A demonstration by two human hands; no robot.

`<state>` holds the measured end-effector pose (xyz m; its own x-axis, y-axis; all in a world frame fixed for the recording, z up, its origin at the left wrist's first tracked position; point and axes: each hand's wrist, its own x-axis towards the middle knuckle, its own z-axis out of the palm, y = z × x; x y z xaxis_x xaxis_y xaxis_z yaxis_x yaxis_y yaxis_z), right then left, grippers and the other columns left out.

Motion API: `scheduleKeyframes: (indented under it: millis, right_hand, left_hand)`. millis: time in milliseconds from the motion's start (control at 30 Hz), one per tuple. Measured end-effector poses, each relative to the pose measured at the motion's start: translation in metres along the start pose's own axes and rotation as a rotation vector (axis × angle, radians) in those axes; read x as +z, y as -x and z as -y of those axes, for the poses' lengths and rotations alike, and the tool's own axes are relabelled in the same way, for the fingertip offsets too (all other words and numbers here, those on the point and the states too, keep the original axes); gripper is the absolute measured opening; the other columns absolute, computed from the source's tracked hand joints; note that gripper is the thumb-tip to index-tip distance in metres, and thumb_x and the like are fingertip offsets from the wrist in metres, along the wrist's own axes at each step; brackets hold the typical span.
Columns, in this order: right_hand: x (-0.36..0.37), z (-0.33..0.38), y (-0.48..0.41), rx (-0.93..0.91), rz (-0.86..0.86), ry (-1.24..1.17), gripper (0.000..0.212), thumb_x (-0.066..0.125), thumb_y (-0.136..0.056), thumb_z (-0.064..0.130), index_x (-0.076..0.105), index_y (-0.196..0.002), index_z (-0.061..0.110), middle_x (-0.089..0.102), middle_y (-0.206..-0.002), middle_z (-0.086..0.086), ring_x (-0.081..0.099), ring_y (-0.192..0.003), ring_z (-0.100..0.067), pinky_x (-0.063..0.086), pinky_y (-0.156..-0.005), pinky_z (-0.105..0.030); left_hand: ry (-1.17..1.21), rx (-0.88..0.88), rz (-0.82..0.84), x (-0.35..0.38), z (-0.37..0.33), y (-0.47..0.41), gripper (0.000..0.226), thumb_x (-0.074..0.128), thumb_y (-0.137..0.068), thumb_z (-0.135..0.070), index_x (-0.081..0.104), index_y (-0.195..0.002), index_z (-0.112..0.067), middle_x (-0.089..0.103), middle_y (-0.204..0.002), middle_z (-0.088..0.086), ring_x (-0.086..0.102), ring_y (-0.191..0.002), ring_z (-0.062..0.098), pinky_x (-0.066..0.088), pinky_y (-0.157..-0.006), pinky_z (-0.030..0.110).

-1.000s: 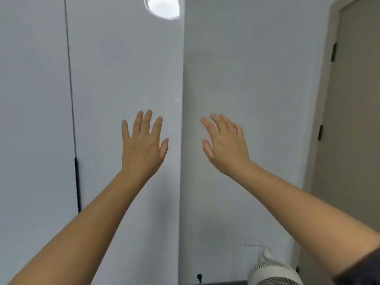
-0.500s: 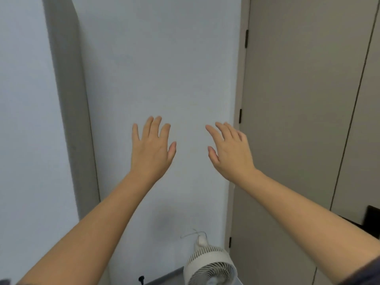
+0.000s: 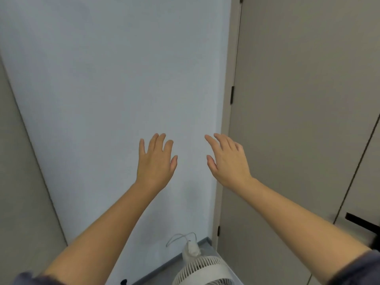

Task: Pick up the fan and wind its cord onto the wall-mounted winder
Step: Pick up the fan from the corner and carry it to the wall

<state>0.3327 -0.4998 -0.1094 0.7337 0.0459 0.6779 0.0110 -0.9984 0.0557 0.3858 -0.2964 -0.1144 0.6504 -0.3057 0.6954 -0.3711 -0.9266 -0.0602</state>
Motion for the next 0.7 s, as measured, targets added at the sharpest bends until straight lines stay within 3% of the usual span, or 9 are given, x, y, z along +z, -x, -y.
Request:
scheduleKeyframes:
  millis: [467,700]
  right_hand:
    - [0.159,-0.02,0.028,0.091,0.223,-0.142,0.053,0.042,-0.097,0.034,0.028,-0.147,0.024,0.04,-0.148,-0.002,0.036,-0.137,-0.02,0.036,-0.106,-0.041]
    - [0.256,-0.052,0.057,0.124,0.492,-0.256,0.056,0.039,-0.099,0.035,0.022,-0.15,0.023,0.036,-0.151,-0.004,0.035,-0.138,-0.022,0.034,-0.108,-0.041]
  left_hand:
    - [0.114,-0.05,0.24,0.144,-0.011,0.031,0.039,0.043,-0.098,-0.032,0.045,-0.135,-0.02,0.036,-0.152,0.006,0.027,-0.144,0.023,0.013,-0.117,0.049]
    - [0.143,-0.165,0.471,0.236,-0.029,0.067,0.041,0.04,-0.099,-0.031,0.039,-0.139,-0.022,0.031,-0.153,0.002,0.024,-0.144,0.018,0.013,-0.119,0.046]
